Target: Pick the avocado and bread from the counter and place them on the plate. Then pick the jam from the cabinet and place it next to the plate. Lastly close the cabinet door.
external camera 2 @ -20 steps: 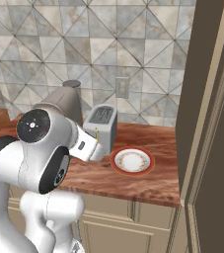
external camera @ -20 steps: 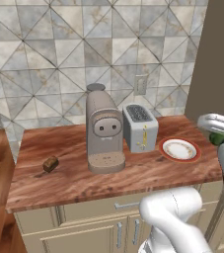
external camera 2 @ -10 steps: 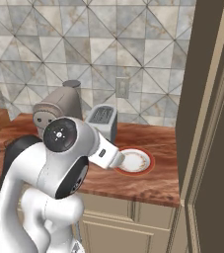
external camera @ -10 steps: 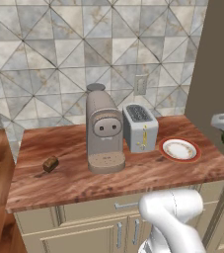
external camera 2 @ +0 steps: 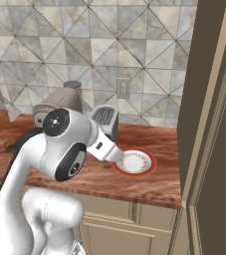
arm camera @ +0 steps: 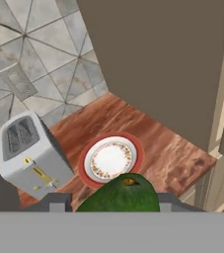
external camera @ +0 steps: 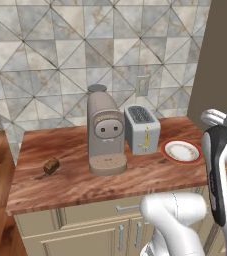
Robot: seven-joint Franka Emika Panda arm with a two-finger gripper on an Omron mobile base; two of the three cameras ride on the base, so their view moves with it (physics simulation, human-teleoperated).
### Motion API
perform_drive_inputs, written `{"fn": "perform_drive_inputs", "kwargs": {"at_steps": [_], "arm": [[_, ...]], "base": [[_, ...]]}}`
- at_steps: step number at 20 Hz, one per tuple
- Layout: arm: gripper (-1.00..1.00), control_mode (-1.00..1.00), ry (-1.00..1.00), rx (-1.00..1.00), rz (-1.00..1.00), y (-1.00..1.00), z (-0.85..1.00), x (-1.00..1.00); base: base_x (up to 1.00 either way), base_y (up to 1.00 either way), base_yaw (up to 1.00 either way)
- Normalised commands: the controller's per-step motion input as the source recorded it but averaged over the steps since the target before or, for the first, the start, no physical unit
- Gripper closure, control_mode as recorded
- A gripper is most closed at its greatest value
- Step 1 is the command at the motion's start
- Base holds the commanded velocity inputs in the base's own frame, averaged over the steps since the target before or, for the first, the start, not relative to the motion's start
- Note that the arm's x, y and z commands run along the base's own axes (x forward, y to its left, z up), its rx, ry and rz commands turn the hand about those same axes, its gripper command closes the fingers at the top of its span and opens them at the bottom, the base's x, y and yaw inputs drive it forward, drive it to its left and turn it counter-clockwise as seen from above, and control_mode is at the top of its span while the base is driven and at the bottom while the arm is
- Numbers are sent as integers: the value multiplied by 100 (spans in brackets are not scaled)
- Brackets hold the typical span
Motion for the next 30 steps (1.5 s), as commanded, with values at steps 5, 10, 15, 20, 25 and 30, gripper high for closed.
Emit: {"fn": "perform_drive_inputs", "kwargs": {"at_steps": [5, 10, 15, 20, 25, 30], "arm": [[100, -100, 6, 4, 0, -24, -29, 30], [100, -100, 4, 14, 0, -36, -36, 12], [100, -100, 5, 7, 0, -7, -18, 22], [100, -100, 16, 0, -1, 0, -12, 40], [100, -100, 16, 0, 0, 0, -23, 47], [100, -100, 7, 0, 0, -1, -46, 39]], "base": [[0, 0, 0], [0, 0, 0], [0, 0, 0], [0, 0, 0], [0, 0, 0], [0, 0, 0]]}}
